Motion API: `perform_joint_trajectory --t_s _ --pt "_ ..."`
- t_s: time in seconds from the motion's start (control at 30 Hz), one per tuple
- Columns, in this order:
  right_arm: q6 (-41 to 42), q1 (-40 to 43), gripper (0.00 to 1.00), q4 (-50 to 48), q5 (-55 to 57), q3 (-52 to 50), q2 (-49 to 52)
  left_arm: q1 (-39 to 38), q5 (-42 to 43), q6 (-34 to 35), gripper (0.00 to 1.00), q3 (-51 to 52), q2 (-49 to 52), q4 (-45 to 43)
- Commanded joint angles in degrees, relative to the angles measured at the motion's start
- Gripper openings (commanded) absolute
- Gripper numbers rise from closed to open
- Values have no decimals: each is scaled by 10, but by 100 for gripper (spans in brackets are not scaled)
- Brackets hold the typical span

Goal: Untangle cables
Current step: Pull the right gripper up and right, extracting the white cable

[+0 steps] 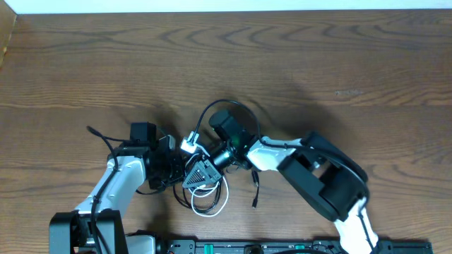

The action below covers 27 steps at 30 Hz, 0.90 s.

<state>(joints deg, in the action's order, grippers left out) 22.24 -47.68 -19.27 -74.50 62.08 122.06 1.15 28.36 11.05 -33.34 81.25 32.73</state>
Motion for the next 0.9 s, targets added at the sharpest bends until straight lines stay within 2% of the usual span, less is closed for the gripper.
perform_joint_trajectory --t_s 0.0,0.17,0.23,0.47,0.63,0.73,0.8,0.83,0.87 --pt "-22 9 1 -7 -60 3 -84 13 96 -38 8 0 -14 4" --pt "-24 41 1 -7 -70 3 -186 46 191 -76 8 0 -67 7" --pt "-24 56 1 -7 -75 3 -222 50 204 -91 8 0 -93 12" --pt "-23 125 1 -9 -78 3 -346 50 74 -77 8 0 -152 52" --pt "-15 167 1 -9 -80 3 -412 50 -74 9 8 2 -143 85" --pt "-15 181 1 -9 -86 3 -434 50 -114 40 8 2 -132 92" --pt "-15 184 1 -6 -87 3 -438 50 -115 48 17 2 -123 92" --pt "-15 185 1 -4 -86 3 -438 50 -116 55 17 2 -117 92" --pt "-15 186 1 -1 -86 3 -438 50 -116 60 21 2 -112 92"
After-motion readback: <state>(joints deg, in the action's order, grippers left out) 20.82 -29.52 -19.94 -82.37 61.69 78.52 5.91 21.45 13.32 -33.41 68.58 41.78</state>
